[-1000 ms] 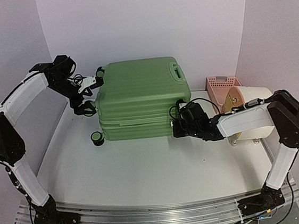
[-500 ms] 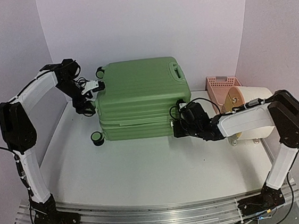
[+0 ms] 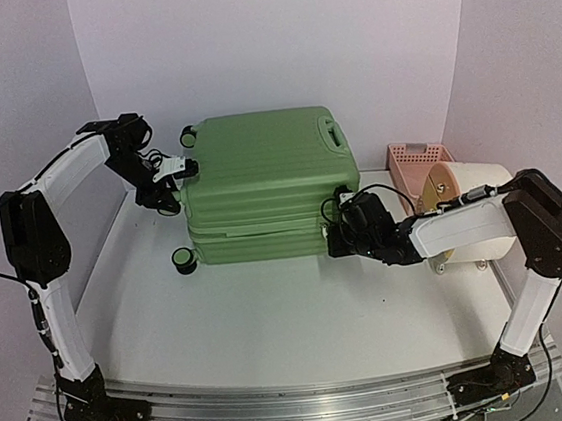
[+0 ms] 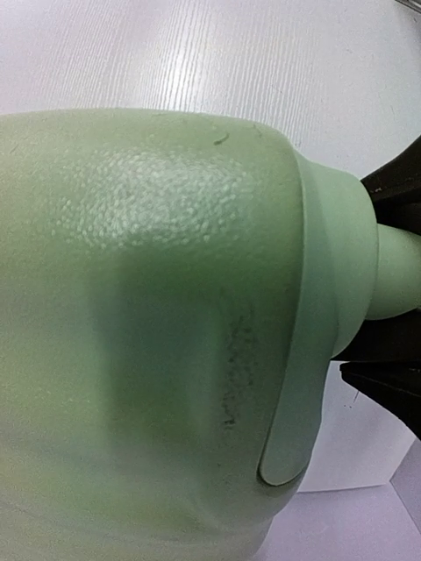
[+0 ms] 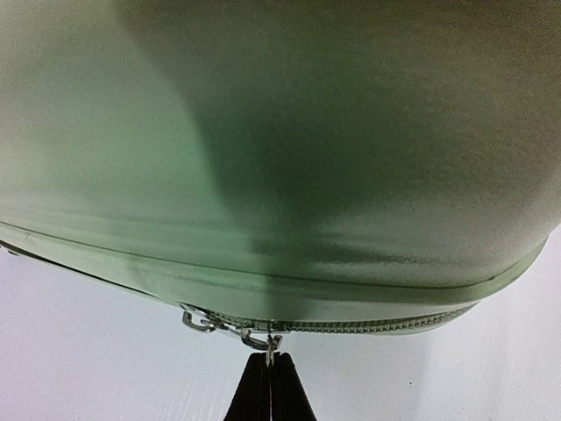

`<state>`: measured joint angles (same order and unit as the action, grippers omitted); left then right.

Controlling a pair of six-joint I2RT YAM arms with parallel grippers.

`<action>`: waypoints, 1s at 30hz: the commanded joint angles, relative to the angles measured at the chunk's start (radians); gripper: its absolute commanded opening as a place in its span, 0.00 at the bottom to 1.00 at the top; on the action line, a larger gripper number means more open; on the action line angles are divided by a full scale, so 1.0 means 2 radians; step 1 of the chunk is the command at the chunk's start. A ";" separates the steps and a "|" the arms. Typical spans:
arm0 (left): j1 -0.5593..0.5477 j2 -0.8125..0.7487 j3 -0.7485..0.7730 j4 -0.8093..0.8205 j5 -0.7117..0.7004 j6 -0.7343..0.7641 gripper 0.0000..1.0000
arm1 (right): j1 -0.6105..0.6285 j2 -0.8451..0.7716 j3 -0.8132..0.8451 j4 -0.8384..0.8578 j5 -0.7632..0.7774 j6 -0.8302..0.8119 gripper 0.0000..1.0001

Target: Open, take out, and arrange the luggage

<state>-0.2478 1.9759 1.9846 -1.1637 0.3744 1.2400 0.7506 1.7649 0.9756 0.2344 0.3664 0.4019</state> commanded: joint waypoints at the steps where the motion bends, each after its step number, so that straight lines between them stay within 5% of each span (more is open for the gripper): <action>1: 0.001 -0.020 -0.011 -0.015 0.022 0.003 0.00 | -0.030 0.002 -0.005 0.021 0.040 0.030 0.00; 18: 0.001 -0.047 -0.036 0.015 0.034 0.011 0.00 | -0.048 0.014 0.005 0.043 0.080 0.070 0.19; 30: 0.001 -0.052 -0.045 0.013 0.031 0.015 0.00 | -0.052 0.017 0.012 0.043 0.060 0.045 0.00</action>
<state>-0.2493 1.9392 1.9152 -1.0924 0.4286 1.2400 0.7166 1.7878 0.9646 0.3016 0.4454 0.5003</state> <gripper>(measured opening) 0.460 0.018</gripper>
